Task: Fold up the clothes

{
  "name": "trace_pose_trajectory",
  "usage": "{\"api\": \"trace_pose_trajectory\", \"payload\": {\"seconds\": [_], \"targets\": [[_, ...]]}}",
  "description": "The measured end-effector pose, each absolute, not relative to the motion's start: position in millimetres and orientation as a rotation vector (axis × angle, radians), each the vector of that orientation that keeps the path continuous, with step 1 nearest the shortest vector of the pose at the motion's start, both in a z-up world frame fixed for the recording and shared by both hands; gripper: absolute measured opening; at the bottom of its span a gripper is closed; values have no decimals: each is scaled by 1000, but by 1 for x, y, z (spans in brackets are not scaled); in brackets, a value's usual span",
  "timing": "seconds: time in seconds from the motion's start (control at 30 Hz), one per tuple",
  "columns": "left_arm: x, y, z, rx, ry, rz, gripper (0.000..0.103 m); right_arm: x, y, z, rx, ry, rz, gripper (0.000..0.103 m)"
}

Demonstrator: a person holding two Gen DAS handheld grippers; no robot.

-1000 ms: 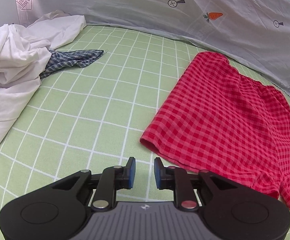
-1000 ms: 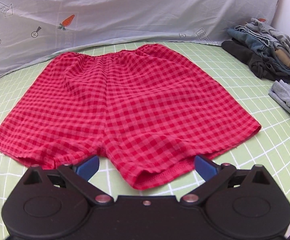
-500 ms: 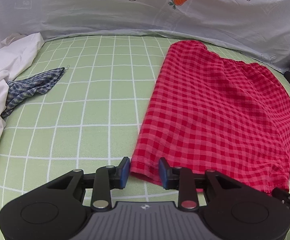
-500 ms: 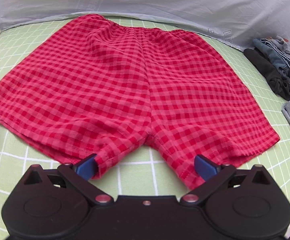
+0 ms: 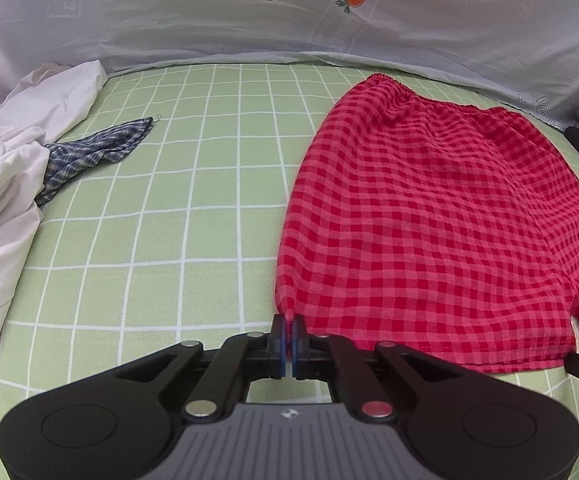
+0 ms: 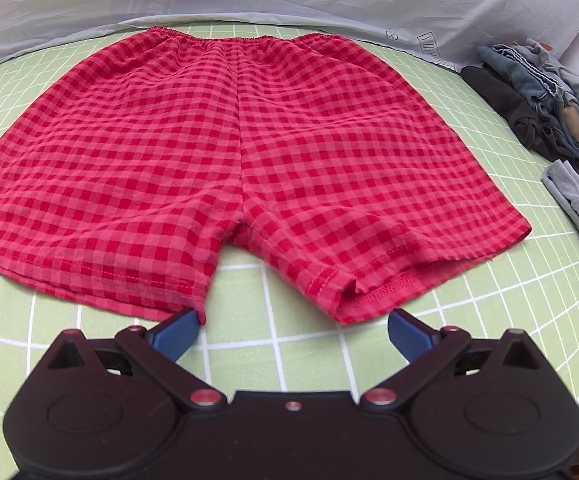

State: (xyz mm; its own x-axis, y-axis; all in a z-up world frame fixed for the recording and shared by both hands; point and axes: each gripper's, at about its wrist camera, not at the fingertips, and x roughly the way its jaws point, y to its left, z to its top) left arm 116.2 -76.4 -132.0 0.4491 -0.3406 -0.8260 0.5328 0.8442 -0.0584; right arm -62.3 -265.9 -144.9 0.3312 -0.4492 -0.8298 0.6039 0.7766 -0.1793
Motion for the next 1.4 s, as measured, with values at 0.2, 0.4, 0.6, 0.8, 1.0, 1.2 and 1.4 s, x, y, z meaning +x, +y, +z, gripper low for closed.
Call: {"api": "trace_pose_trajectory", "payload": {"seconds": [0.2, 0.4, 0.6, 0.8, 1.0, 1.2, 1.4], "targets": [[103, -44, -129, 122, 1008, -433, 3, -78, -290, -138, 198, 1008, -649, 102], [90, -44, -111, 41, 973, -376, 3, -93, -311, -126, 183, 943, -579, 102], [74, -80, -94, 19, 945, -387, 3, -114, -332, -120, 185, 927, -599, 102], [53, -142, -85, 55, 934, -479, 3, -145, -372, -121, 231, 936, -682, 102], [30, -205, -86, 108, 939, -587, 3, -174, -414, -125, 267, 964, -723, 102], [7, -265, -87, 149, 930, -684, 3, -192, -456, -126, 303, 965, -751, 102], [-5, -302, -107, 157, 1001, -713, 4, -198, -487, -126, 283, 968, -728, 102]]}}
